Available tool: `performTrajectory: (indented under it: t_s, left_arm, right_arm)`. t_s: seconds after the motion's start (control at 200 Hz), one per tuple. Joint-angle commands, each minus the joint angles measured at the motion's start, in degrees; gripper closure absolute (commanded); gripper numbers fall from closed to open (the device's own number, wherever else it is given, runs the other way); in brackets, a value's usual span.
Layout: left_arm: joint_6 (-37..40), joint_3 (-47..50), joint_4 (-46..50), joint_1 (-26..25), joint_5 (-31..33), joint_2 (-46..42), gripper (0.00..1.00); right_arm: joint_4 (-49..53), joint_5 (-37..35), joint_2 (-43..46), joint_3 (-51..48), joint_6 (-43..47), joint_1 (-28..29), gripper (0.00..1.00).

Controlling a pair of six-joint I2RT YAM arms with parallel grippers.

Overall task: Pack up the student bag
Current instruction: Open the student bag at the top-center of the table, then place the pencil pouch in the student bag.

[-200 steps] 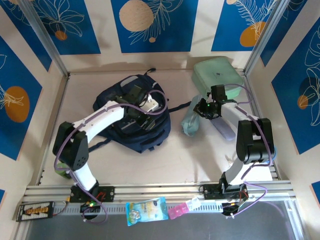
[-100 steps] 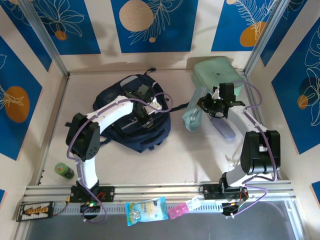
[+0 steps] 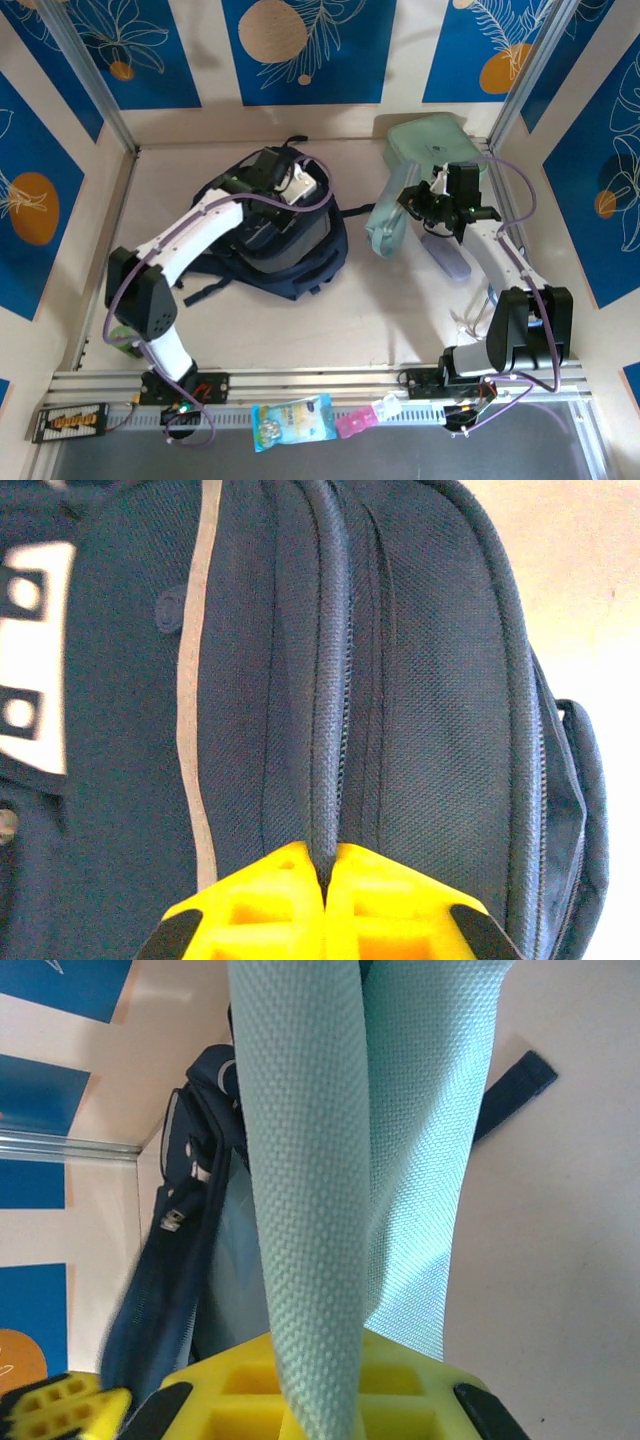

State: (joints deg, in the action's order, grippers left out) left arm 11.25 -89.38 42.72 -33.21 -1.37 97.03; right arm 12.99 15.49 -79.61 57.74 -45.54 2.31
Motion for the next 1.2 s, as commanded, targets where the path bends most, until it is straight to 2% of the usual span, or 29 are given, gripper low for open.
performTrajectory:
  t_s: [0.0, 0.23, 0.365, 0.455, 0.62, 0.77, 0.97, 1.06, 1.195]
  left_arm:
    - [-5.74, -0.74, -10.27, 0.16, 0.49, -5.49, 1.00]
    - [-12.39, -3.72, -15.41, 0.16, -0.04, -6.16, 1.00]
    - [-15.15, -7.64, -14.27, 0.15, -0.21, -4.06, 1.00]
    - [-17.28, -10.30, -13.89, 0.11, -1.06, -2.77, 1.00]
    - [-21.13, -14.55, -13.89, 0.16, -2.92, -0.91, 1.00]
    - [-23.42, -15.36, -15.14, 0.16, -5.34, -0.25, 1.00]
    - [-24.66, -15.63, -16.32, 0.16, -5.88, -0.16, 1.00]
    - [-25.38, -15.99, -17.45, 0.20, -6.84, 0.16, 1.00]
    - [-26.61, -18.58, -17.18, 0.77, -8.71, 1.48, 1.00]
  right_arm:
    - [-0.69, 1.94, 2.20, -0.69, -1.63, 1.43, 0.91]
    - [-6.73, 5.39, -0.80, -0.20, -7.70, 9.07, 0.91]
    - [-8.08, 0.99, -4.58, 3.51, -13.92, 14.45, 0.91]
    - [-8.36, -2.46, -9.55, 6.53, -18.84, 17.25, 0.91]
    - [-13.95, -5.01, -19.96, 13.42, -22.47, 21.89, 0.91]
    - [-17.48, -8.32, -27.82, 18.62, -25.57, 24.61, 0.91]
    - [-23.30, -6.14, -37.30, 25.59, -26.97, 27.62, 0.90]
    - [-31.66, -9.47, -39.30, 24.01, -30.80, 29.40, 0.90]
    - [-35.38, -14.61, -41.59, 24.88, -31.86, 30.54, 0.89]
